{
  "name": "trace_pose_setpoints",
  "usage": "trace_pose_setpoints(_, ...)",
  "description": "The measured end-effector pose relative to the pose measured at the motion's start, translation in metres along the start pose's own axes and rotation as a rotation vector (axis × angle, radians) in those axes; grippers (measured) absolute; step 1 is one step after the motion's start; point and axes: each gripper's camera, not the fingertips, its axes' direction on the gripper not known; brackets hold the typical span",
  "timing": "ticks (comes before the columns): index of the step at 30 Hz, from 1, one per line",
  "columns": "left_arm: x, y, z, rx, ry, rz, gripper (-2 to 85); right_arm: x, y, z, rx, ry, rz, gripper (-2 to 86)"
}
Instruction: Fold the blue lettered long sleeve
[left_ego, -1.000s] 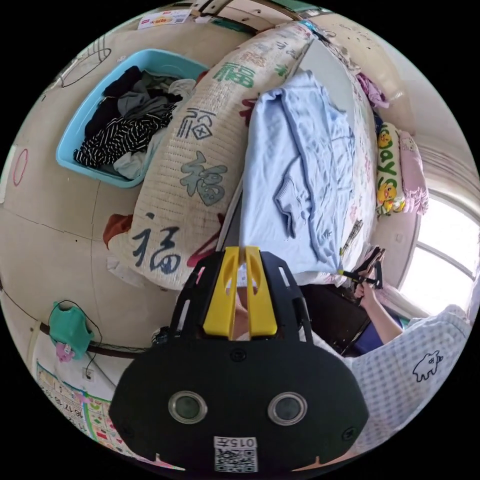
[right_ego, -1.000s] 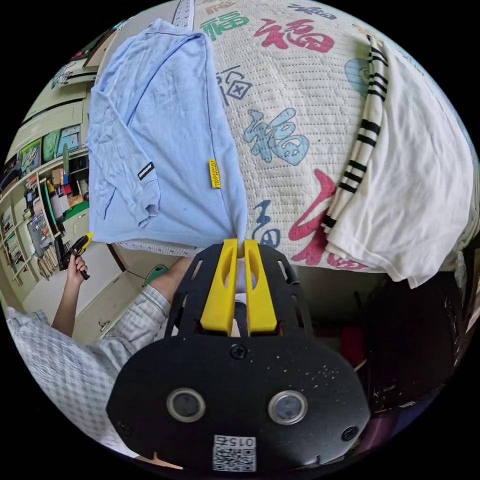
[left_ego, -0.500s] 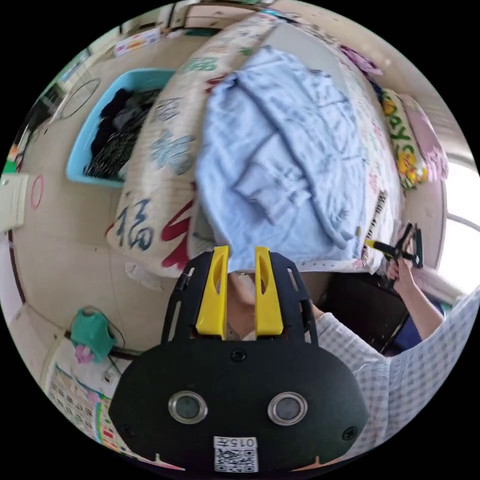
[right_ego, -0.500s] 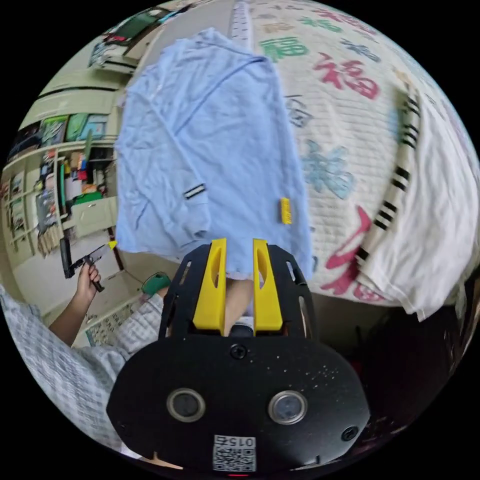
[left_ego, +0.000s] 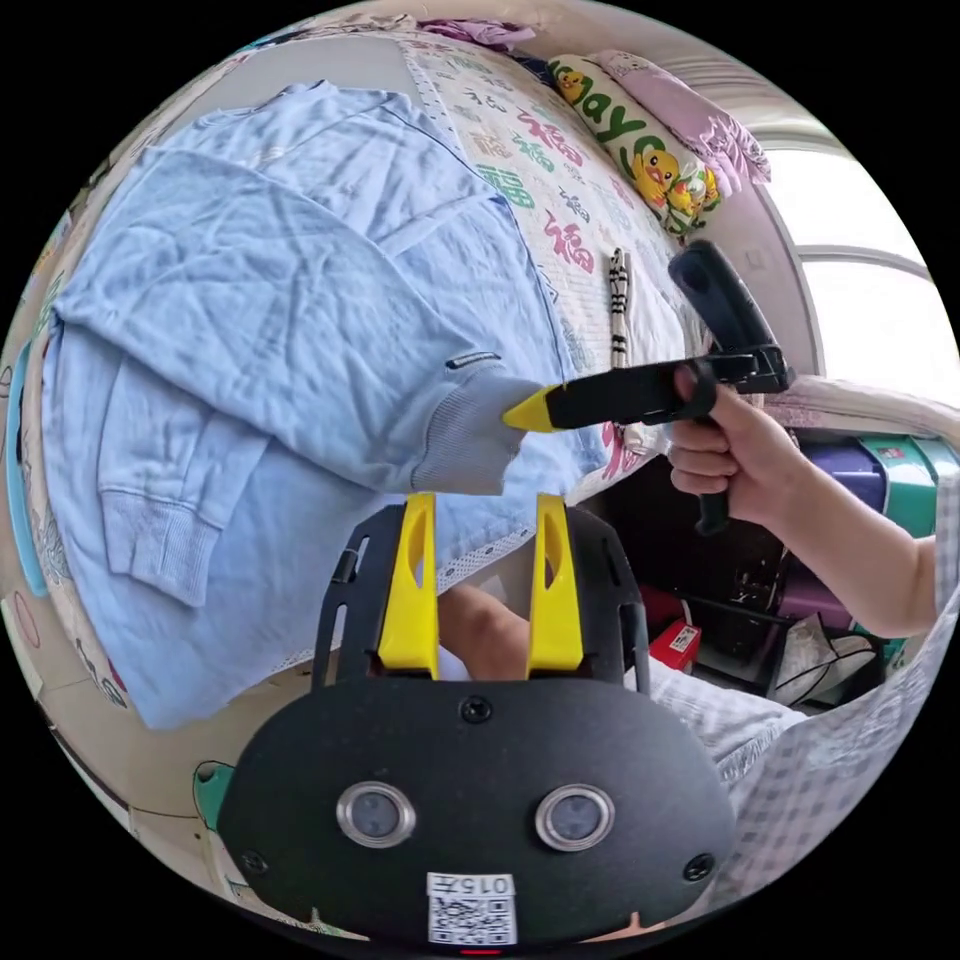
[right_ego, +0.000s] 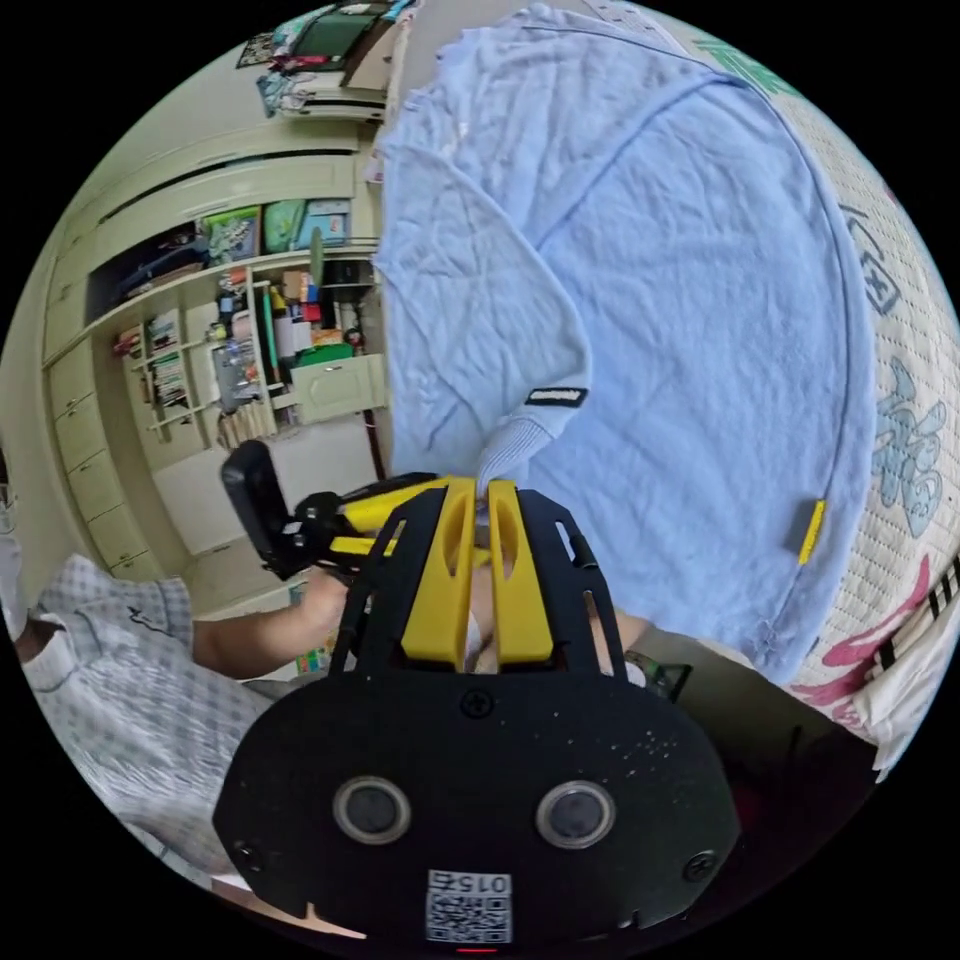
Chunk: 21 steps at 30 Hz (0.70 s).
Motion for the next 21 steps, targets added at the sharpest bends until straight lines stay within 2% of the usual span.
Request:
trace_pose_setpoints(10, -0.005, 0.036, -0.057, 0.164, -0.169, -0.109, 13.5, -0.085, -0.054, -0.013, -0.106, -0.003, -0.139, 1.2)
trace_pose_setpoints(15, -0.021, 0.045, -0.063, 0.209, -0.085, -0.106, 11.6, -0.129, -0.063, -0.005, -0.170, 0.007, -0.190, 2.6)
trace_pose_setpoints(17, -0.037, 0.055, -0.071, 0.261, -0.024, -0.132, 6.5, -0.155, -0.062, -0.005, -0.117, 0.069, -0.254, 4.2)
trace_pose_setpoints(19, -0.059, 0.067, -0.087, 0.281, -0.070, -0.206, 4.3, -0.206, -0.051, -0.013, 0.012, 0.238, -0.399, 5.3)
trace_pose_setpoints(21, -0.089, 0.086, -0.116, 0.349, -0.088, -0.276, 3.5, -0.237, -0.048, -0.011, 0.073, 0.379, -0.440, 6.1)
